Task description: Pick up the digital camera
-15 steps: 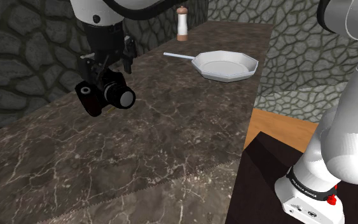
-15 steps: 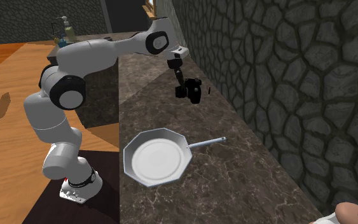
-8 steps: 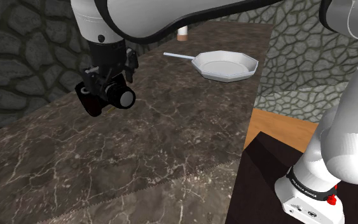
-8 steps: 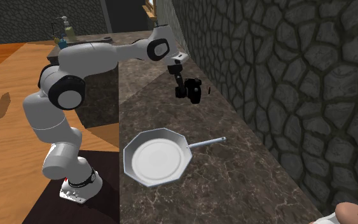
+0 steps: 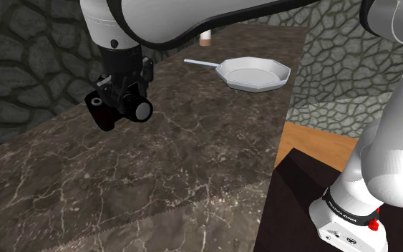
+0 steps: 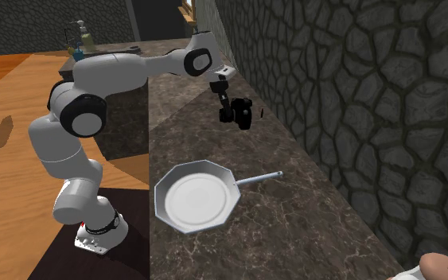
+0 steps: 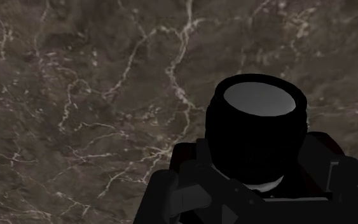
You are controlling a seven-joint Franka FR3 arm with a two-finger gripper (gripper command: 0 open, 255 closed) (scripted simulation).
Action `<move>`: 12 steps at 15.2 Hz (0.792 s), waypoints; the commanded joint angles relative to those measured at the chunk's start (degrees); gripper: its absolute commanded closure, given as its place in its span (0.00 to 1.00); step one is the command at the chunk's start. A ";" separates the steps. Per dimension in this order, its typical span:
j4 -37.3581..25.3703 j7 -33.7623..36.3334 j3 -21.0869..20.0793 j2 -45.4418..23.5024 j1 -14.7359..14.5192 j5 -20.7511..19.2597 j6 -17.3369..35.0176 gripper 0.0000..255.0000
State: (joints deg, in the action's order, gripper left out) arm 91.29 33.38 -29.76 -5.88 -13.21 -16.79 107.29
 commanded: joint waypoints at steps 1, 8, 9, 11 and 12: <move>0.05 0.01 0.00 -0.04 0.00 0.00 0.00 1.00; -5.67 -0.63 -0.26 -1.09 -0.57 -0.33 -4.81 1.00; -6.71 -0.74 -0.31 -1.32 -0.68 -0.42 -5.65 1.00; -8.87 -0.94 -0.40 -1.83 -0.94 -0.65 -7.37 1.00; -10.00 -1.04 -0.45 -2.12 -1.08 -0.79 -8.25 1.00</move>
State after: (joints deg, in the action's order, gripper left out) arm 82.21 32.52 -30.17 -7.97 -14.23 -17.56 99.87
